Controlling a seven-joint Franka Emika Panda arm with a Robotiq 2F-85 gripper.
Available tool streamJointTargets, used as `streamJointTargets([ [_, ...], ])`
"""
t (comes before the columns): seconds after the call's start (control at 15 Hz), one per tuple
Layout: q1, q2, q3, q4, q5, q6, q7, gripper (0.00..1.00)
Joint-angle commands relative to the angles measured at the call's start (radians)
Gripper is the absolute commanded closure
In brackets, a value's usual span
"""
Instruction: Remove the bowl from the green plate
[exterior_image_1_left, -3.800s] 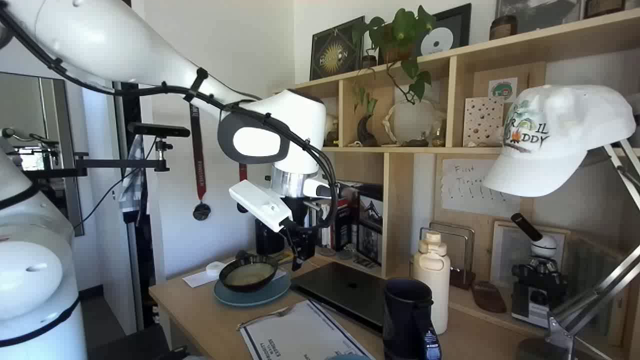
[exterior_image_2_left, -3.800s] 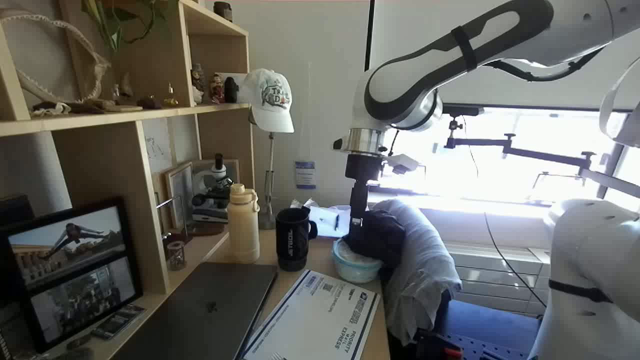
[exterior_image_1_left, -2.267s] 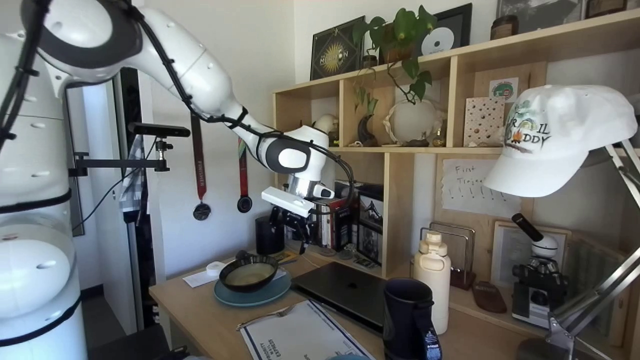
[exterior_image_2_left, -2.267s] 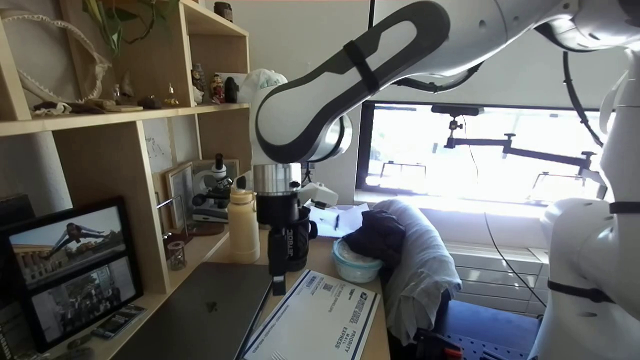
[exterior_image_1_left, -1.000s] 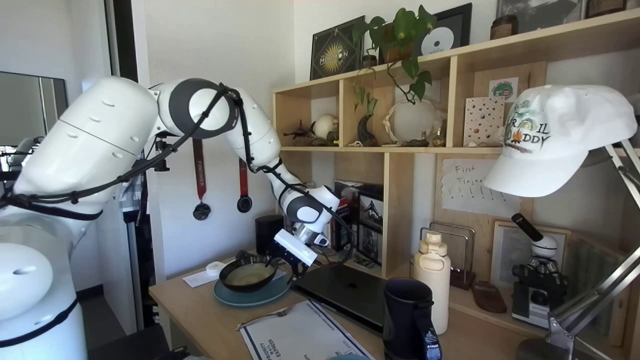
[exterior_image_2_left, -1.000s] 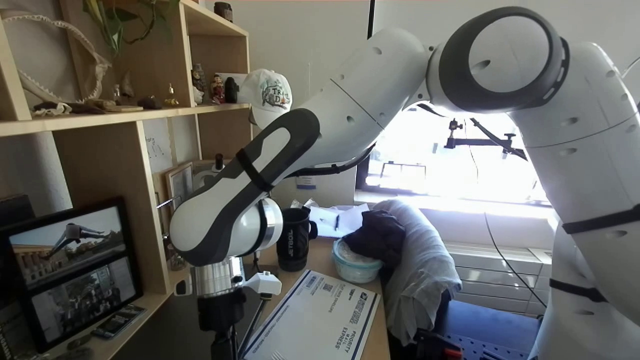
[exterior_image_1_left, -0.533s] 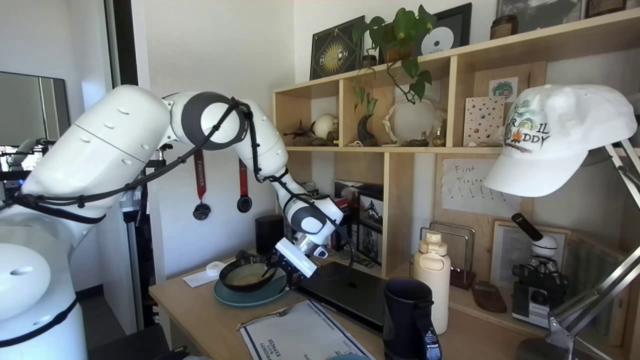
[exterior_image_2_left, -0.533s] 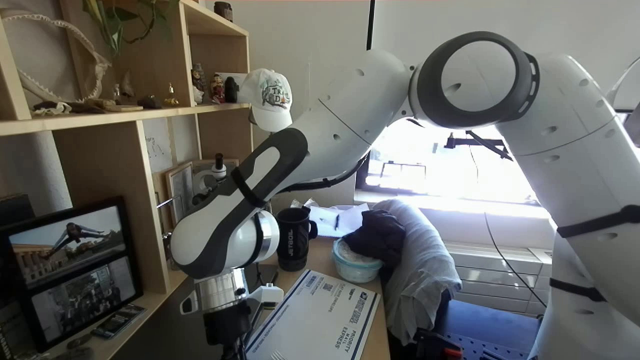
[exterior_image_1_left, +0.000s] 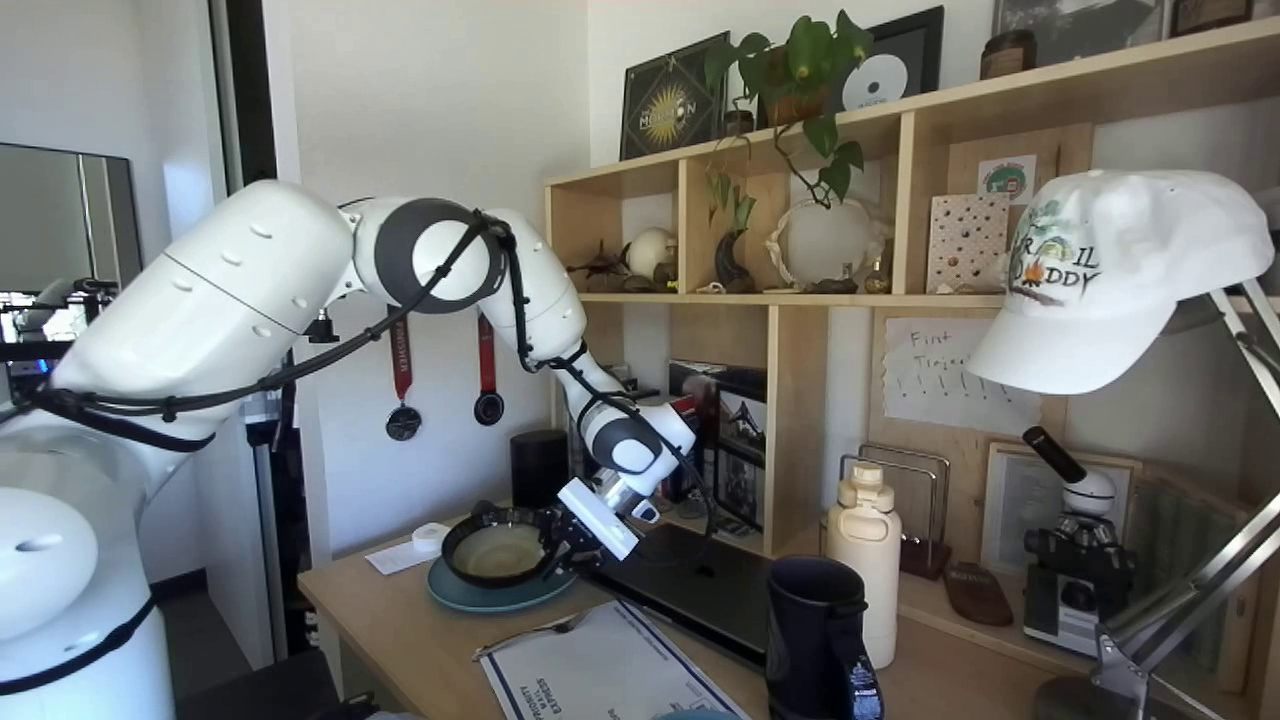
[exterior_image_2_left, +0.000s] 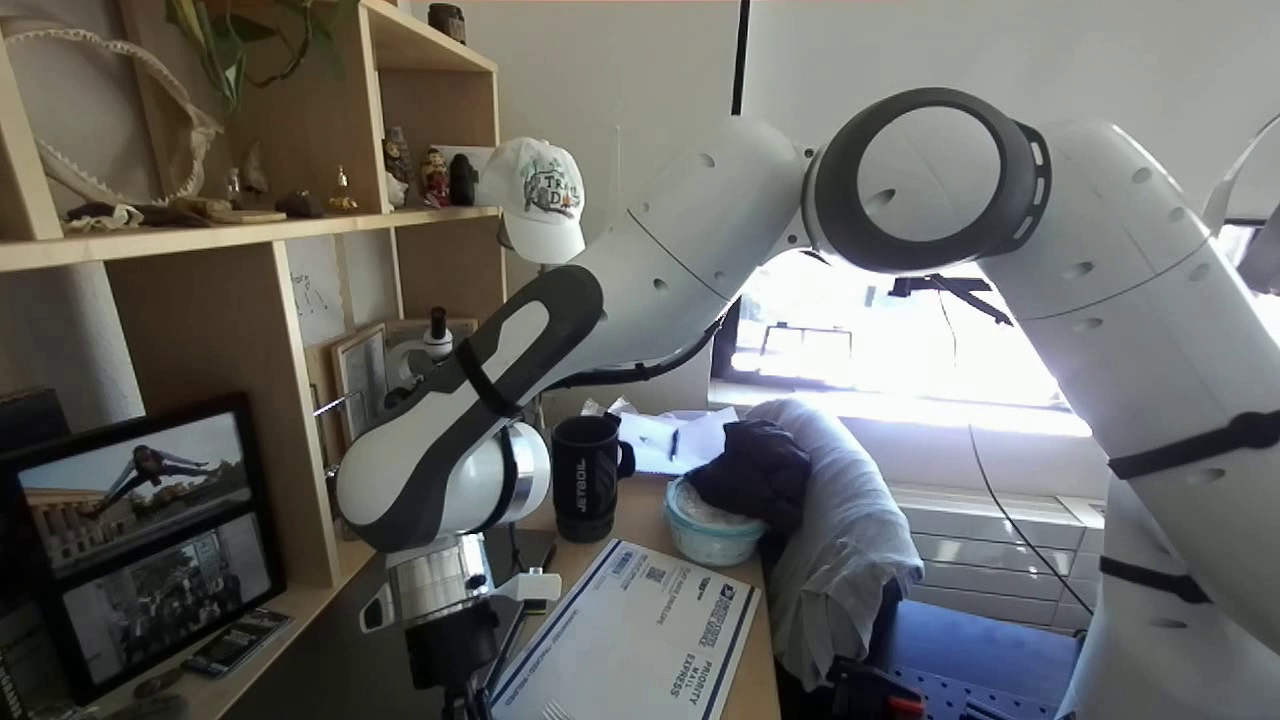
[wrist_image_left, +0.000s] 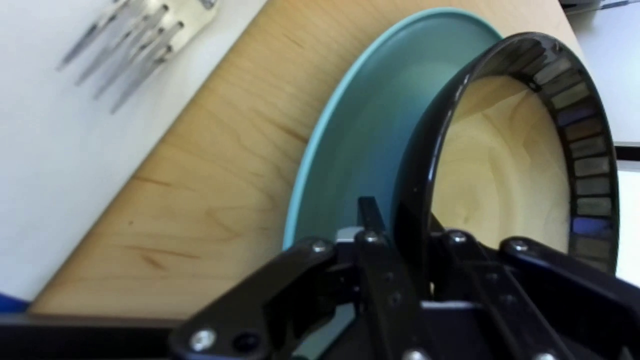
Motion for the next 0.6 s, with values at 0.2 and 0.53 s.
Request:
streamJointTargets([
  [0.2, -0.013, -0.007, 0.003, 0.050, -0.021, -0.075, -0.001, 0.95],
  [0.53, -0.014, -0.020, 0.010, 0.072, -0.046, -0.153, -0.012, 0.95],
])
